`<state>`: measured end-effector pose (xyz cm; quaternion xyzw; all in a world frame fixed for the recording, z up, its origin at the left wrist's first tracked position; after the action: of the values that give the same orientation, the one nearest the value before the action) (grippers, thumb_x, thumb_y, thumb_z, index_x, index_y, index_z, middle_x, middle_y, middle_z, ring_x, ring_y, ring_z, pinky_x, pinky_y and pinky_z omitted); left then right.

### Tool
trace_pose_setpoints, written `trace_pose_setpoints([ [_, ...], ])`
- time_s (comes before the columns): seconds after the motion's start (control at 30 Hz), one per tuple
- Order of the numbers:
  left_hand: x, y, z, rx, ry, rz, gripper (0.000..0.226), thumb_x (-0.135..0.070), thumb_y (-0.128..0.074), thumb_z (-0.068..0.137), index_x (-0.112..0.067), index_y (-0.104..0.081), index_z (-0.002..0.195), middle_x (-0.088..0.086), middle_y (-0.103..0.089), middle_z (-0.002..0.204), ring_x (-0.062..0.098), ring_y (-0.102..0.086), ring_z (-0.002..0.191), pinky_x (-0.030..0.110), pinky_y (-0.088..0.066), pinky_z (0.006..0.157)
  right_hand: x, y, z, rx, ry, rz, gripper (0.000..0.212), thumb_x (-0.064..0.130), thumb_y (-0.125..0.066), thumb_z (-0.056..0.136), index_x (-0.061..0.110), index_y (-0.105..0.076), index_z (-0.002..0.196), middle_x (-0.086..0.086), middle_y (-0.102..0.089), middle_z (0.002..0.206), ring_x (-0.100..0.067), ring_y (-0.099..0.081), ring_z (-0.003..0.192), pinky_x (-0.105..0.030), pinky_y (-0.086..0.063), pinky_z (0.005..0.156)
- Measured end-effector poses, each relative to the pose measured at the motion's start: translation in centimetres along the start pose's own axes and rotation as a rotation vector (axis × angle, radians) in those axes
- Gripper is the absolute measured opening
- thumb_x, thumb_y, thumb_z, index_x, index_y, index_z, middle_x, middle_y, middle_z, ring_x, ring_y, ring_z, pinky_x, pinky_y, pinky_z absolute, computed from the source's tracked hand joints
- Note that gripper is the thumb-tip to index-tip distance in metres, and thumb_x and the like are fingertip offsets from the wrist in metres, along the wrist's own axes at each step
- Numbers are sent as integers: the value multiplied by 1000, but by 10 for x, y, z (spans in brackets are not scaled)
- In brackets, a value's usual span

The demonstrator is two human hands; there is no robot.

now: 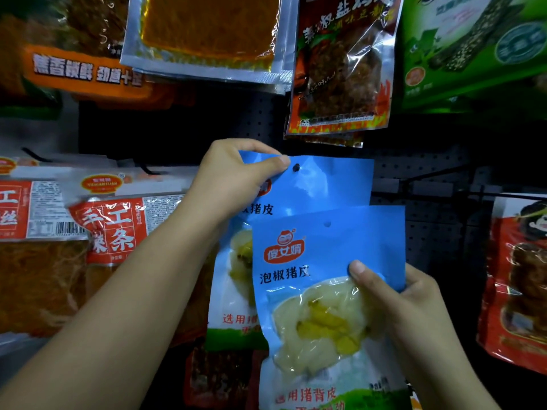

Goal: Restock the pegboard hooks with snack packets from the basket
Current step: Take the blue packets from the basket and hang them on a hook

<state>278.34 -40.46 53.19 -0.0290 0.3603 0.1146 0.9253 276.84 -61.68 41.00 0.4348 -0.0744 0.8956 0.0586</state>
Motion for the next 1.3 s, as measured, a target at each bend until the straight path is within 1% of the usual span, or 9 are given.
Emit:
trace_pose_setpoints([
  [0.17, 22, -8, 8, -2, 10, 46, 15, -25, -75, 79, -24, -68, 65, -1, -64, 51, 9, -60, 46, 20, -48, 43, -16, -1, 4, 17, -80, 77, 37, 33, -85, 62, 4, -68, 78, -14, -69, 68, -26, -65, 62, -39, -51, 60],
  [0.37, 55, -18, 17, -110, 6, 1, 14, -26, -78, 75, -25, -64, 76, -7, -68, 67, 2, -66, 57, 20, -54, 51, -29, 0, 22, -77, -108, 55, 13, 22, -73, 80, 13, -71, 70, -3, -70, 61, -16, -66, 54, -27, -48, 47],
  [0.57, 86, -31, 30, -165, 47, 62, 23, -20, -74, 79, -26, -54, 90, -1, -67, 95, 18, -66, 89, 41, -56, 81, -46, -5, 53, -118, -169, 50, 11, 19, -70, 85, 9, -69, 80, 1, -72, 61, -11, -67, 53, -21, -48, 45],
  [0.67, 94, -41, 44, -174, 50, 146, 28, -21, -71, 81, -20, -50, 100, 5, -65, 102, 20, -63, 89, 39, -55, 81, -55, -7, 68, -124, -194, 58, 8, 17, -68, 86, 11, -67, 81, 5, -68, 55, -6, -63, 46, -18, -45, 40],
  [0.9, 114, -54, 68, -159, 135, 180, 27, -20, -71, 81, -15, -55, 102, 6, -66, 103, 24, -64, 93, 39, -55, 81, -74, -9, 92, -171, -208, 33, 6, 18, -67, 87, 14, -67, 91, -5, -73, 84, -18, -70, 73, -28, -53, 61],
  [1.07, 115, -54, 63, -186, 126, 191, 36, -20, -70, 83, -12, -55, 114, 5, -64, 107, 22, -61, 95, 36, -52, 83, -83, -5, 92, -202, -168, -22, 3, 20, -70, 85, 19, -68, 88, 5, -71, 75, -8, -68, 65, -21, -49, 53],
  [1.13, 116, -55, 53, -139, 142, 191, 44, -20, -68, 84, -8, -48, 121, 9, -62, 117, 24, -59, 105, 39, -50, 90, -86, -1, 87, -231, -143, -51, 2, 21, -70, 85, 20, -69, 86, 6, -71, 74, -8, -68, 64, -22, -49, 53],
  [1.2, 117, -56, 38, -56, 154, 145, 50, -22, -67, 86, -8, -42, 127, 9, -58, 123, 23, -56, 113, 41, -48, 96, -87, 5, 81, -264, -126, -80, 4, 22, -70, 85, 20, -67, 84, -3, -71, 86, -19, -70, 78, -28, -52, 63],
  [1.3, 119, -53, 9, 19, 171, 71, 57, -27, -65, 87, -18, -35, 134, -3, -52, 130, 15, -50, 120, 34, -43, 97, -81, 12, 71, -267, -106, -65, 6, 22, -70, 84, 19, -67, 81, -4, -72, 86, -23, -69, 80, -35, -55, 67],
])
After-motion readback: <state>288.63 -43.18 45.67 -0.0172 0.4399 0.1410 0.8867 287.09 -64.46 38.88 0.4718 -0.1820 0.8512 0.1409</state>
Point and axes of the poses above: each hand's wrist, its own z-axis towards the middle knuckle, its own y-axis out of the back of the hand, x = y × z, the point moved 4 cm from there along z, towards the middle knuckle
